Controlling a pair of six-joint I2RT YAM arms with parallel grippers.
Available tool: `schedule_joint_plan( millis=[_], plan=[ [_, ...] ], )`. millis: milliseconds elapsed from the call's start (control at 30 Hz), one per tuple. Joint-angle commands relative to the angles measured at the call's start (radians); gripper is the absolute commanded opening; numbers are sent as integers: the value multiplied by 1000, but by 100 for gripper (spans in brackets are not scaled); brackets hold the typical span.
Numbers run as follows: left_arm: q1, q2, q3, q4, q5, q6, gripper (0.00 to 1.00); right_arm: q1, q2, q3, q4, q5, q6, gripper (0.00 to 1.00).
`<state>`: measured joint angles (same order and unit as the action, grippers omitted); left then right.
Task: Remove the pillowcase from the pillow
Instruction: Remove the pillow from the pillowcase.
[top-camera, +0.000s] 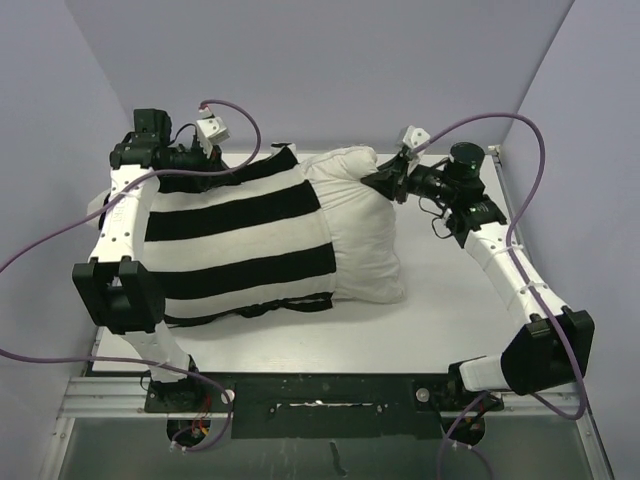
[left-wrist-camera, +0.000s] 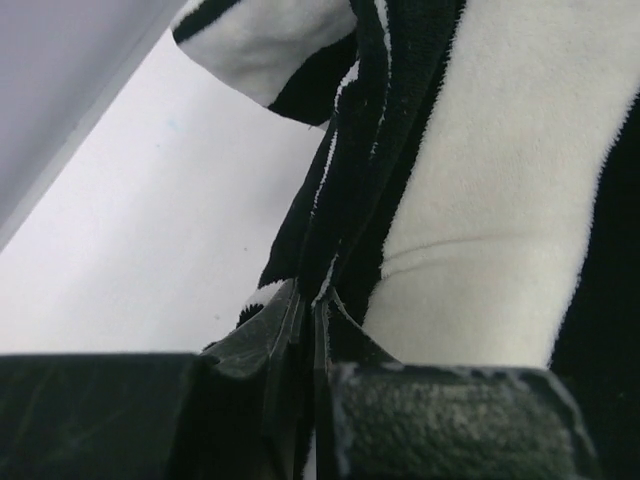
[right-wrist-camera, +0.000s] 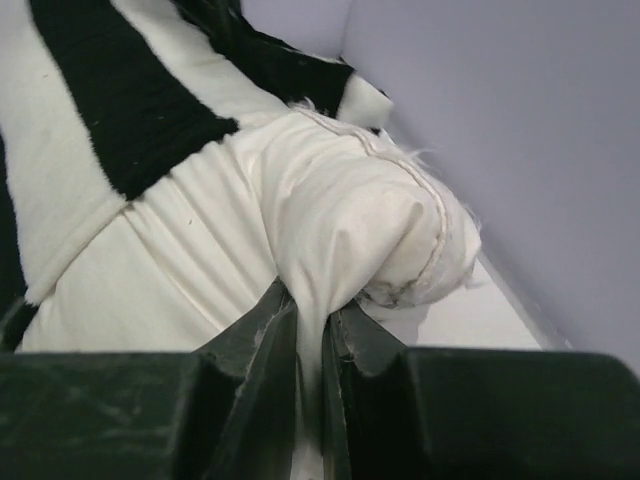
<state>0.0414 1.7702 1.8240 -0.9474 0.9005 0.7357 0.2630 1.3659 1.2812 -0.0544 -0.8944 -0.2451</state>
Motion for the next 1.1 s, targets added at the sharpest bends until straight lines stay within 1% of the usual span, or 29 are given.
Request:
schedule_joint_plan(
  millis=[0, 67, 133, 267, 400, 533, 633, 667, 700, 733, 767, 800, 833, 867, 1000, 1067],
  plan=[
    [64, -93, -6, 172, -241, 30, 0, -192, -94, -140, 541, 137, 387, 0],
    [82, -92, -2, 184, -253, 44, 0, -264, -93, -195, 669, 149, 509, 0],
    [107, -91, 0, 199, -290, 65, 0, -321, -89, -226, 756, 157, 599, 0],
    [147, -89, -5, 220, -341, 109, 0, -407, -94, -258, 811, 217, 693, 0],
    [183, -88, -32, 256, -377, 139, 0, -463, -112, -263, 752, 284, 701, 0],
    [196, -93, -56, 284, -372, 128, 0, -465, -108, -242, 608, 343, 647, 0],
    [193, -92, -39, 300, -367, 84, 0, -451, -97, -229, 504, 400, 609, 0],
    [190, -86, -16, 288, -352, 65, 7, -435, -83, -211, 457, 407, 593, 0],
    [184, -78, 15, 260, -329, 45, 28, -413, -61, -179, 389, 414, 562, 0],
    [178, -70, 52, 221, -299, 42, 53, -389, -31, -132, 289, 437, 528, 0],
    [166, -66, 82, 183, -271, 19, 68, -364, -1, -87, 205, 473, 500, 0],
    [156, -73, 93, 162, -228, 12, 75, -350, 27, -48, 124, 518, 485, 0],
    [141, -88, 89, 155, -206, 13, 77, -341, 54, -17, 70, 532, 481, 0],
    [124, -110, 74, 154, -194, 25, 79, -339, 72, -3, 55, 529, 483, 0],
    [68, -209, -22, 152, -165, 101, 84, -327, 89, -31, 113, 517, 474, 0],
    [59, -230, -36, 82, -118, 117, 85, -327, 115, -7, 90, 503, 474, 0]
  ],
)
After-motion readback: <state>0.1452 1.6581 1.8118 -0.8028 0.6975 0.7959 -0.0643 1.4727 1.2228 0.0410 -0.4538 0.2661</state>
